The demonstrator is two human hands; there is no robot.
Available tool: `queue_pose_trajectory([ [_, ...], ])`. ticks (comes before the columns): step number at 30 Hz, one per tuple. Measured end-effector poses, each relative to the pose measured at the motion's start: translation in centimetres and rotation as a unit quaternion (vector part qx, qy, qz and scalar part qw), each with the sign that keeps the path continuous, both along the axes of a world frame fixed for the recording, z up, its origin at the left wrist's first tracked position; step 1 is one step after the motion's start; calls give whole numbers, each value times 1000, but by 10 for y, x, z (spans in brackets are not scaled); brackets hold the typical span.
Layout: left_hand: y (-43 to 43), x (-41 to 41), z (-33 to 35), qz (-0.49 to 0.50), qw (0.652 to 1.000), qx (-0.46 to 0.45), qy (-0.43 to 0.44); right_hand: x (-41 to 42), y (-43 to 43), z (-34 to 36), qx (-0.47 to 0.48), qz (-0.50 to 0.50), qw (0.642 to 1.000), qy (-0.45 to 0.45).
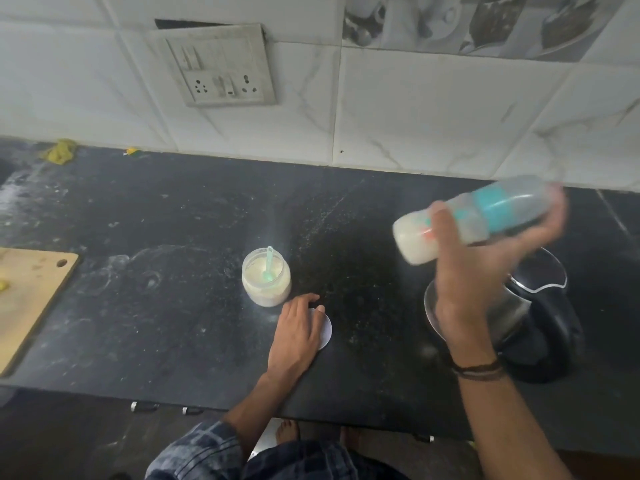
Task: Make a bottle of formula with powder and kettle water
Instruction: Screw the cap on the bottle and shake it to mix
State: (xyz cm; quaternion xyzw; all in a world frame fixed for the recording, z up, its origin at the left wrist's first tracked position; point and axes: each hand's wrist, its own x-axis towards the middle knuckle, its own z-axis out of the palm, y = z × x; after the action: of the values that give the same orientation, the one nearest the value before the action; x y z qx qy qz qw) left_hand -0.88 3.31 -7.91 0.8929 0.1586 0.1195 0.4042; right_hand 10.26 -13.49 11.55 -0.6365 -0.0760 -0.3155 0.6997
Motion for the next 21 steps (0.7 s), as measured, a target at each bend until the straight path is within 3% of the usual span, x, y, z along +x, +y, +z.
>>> queue_pose_trajectory([
  [1, 0, 0, 0, -1, 1000, 1, 0, 0, -1, 4, -15, -31, 999, -24],
  [3, 0, 0, 0, -6, 1000, 5, 0, -5, 2, -8, -151, -36, 988, -7],
  [5, 1, -2, -1, -10, 1000, 4, -1, -17, 4, -27, -229, 92, 966, 81],
  [7, 1, -2, 1, -10, 1000, 2, -1, -23, 6, -32, -216, 109, 968, 67],
  [10, -1, -1, 4, -2, 1000, 0, 1, -25, 10, -21, -131, 13, 991, 7],
  [12, 0, -1, 2, -4, 1000, -1, 1, -24, 14, -29, -161, -17, 987, 22],
  [15, 1, -2, 1, -11, 1000, -3, 2, -25, 14, -39, -260, 120, 952, 110],
  [19, 0, 0, 2, -5, 1000, -1, 3, -20, 6, -21, -135, 17, 991, 12],
  [21, 0, 0, 1, -3, 1000, 2, 1, -16, 9, -21, -99, -19, 995, 26],
])
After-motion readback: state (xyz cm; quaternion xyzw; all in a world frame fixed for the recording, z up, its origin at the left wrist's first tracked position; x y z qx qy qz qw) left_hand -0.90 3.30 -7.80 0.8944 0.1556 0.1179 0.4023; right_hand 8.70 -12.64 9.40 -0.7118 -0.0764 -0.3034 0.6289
